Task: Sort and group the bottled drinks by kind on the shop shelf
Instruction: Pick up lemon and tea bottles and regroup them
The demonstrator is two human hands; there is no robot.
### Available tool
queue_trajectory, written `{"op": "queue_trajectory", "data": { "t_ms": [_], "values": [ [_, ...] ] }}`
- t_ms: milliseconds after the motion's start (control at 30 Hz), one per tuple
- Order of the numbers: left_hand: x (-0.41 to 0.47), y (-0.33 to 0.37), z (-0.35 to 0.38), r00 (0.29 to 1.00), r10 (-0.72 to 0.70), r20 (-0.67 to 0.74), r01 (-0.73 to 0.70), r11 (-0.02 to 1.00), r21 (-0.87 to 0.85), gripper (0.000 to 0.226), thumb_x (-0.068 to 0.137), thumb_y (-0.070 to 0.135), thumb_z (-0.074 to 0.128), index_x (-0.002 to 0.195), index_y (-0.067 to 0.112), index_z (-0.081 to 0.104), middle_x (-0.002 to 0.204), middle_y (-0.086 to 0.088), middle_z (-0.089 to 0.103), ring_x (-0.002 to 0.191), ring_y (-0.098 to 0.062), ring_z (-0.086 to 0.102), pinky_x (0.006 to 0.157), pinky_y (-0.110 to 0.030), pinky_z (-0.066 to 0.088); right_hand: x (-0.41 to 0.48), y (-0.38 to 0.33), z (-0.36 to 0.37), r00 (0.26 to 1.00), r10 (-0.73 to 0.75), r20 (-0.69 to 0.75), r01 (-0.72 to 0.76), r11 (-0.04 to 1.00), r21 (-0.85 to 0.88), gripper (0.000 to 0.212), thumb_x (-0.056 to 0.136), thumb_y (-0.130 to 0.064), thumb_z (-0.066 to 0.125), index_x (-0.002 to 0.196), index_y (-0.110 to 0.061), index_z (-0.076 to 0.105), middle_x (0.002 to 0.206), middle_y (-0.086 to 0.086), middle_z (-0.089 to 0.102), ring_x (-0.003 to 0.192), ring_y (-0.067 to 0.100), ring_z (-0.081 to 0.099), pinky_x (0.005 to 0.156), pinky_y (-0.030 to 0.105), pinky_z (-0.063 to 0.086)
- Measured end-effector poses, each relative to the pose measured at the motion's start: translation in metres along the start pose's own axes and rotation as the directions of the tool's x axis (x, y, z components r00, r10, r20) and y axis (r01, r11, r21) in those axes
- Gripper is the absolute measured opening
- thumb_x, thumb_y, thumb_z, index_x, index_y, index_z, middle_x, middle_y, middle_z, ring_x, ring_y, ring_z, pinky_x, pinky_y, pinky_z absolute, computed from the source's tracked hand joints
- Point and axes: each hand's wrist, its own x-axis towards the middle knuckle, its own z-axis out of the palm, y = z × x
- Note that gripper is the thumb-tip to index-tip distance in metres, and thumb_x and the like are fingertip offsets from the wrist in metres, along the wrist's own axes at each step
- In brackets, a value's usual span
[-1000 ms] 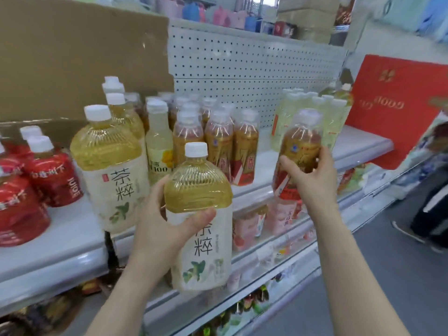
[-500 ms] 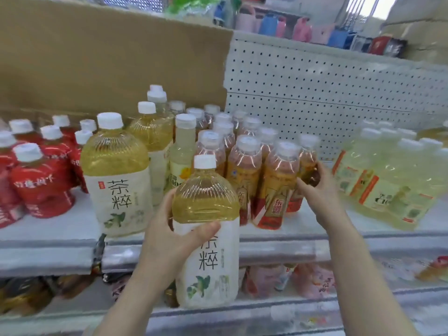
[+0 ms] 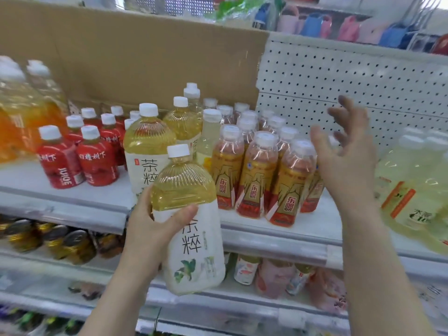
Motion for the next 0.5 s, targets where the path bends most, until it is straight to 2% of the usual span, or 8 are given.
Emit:
{"op": "queue_trajectory", "data": {
  "t_ms": [100, 200, 267, 333, 433, 500],
  "values": [
    [0.002, 0.011, -0.02, 1.0, 0.025, 0.011, -0.025, 1.0, 0.0, 0.062, 0.043, 0.053, 0.086, 0.101, 0.049, 0.066, 0.104, 0.003, 0.076, 0.093, -0.021, 0.074, 0.08, -0.049, 0.058, -0.002, -0.054, 0.062, 0.967, -0.11, 0.231, 0.123, 0.991, -0.043, 0.059, 0.099, -0.032, 0.062, 0.152, -0.025, 0.037, 0.143, -0.003, 0.055, 0.128, 0.011, 0.053, 0.107, 0.031, 0.043],
    [0.002, 0.019, -0.044, 0.999, 0.034, -0.021, -0.033, 0.999, 0.026, 0.069, 0.037, 0.056, 0.087, 0.103, 0.047, 0.065, 0.1, 0.007, 0.076, 0.09, -0.017, 0.074, 0.076, -0.042, 0.056, 0.013, -0.077, 0.134, 0.916, -0.04, 0.399, 0.113, 0.981, -0.16, 0.07, 0.101, -0.028, 0.057, 0.16, -0.018, 0.021, 0.145, 0.009, 0.052, 0.128, 0.025, 0.054, 0.106, 0.041, 0.045],
    [0.003, 0.022, -0.061, 0.999, 0.036, -0.039, -0.035, 0.998, 0.044, 0.069, 0.038, 0.058, 0.085, 0.103, 0.047, 0.065, 0.099, 0.009, 0.076, 0.09, -0.017, 0.074, 0.077, -0.041, 0.056, 0.027, -0.083, 0.172, 0.913, 0.062, 0.403, 0.058, 0.959, -0.279, 0.072, 0.102, -0.022, 0.055, 0.16, -0.012, 0.013, 0.135, 0.017, 0.057, 0.122, 0.035, 0.056, 0.098, 0.046, 0.048],
    [0.005, 0.025, -0.075, 0.998, 0.042, -0.042, -0.04, 0.997, 0.063, 0.078, 0.03, 0.07, 0.087, 0.102, 0.052, 0.065, 0.101, 0.011, 0.076, 0.093, -0.018, 0.073, 0.081, -0.045, 0.057, 0.036, -0.086, 0.199, 0.91, 0.14, 0.391, 0.066, 0.881, -0.469, 0.069, 0.1, -0.019, 0.052, 0.156, -0.006, 0.015, 0.131, 0.019, 0.059, 0.122, 0.041, 0.054, 0.097, 0.048, 0.046],
    [0.008, 0.022, -0.093, 0.997, 0.039, -0.062, -0.033, 0.996, 0.085, 0.087, 0.028, 0.077, 0.084, 0.107, 0.048, 0.063, 0.102, 0.013, 0.075, 0.095, -0.017, 0.072, 0.086, -0.051, 0.056, 0.037, -0.086, 0.21, 0.896, 0.215, 0.388, 0.125, 0.717, -0.686, 0.069, 0.099, -0.026, 0.056, 0.153, -0.001, 0.022, 0.147, 0.02, 0.046, 0.133, 0.04, 0.047, 0.105, 0.051, 0.04],
    [0.01, 0.022, -0.102, 0.998, 0.032, -0.058, -0.027, 0.996, 0.087, 0.087, 0.026, 0.077, 0.083, 0.106, 0.048, 0.063, 0.1, 0.014, 0.075, 0.095, -0.016, 0.072, 0.084, -0.048, 0.056, 0.036, -0.081, 0.208, 0.888, 0.235, 0.396, 0.152, 0.662, -0.734, 0.07, 0.095, -0.02, 0.064, 0.151, -0.001, 0.028, 0.146, 0.021, 0.044, 0.131, 0.039, 0.05, 0.1, 0.047, 0.043]
  ]
}}
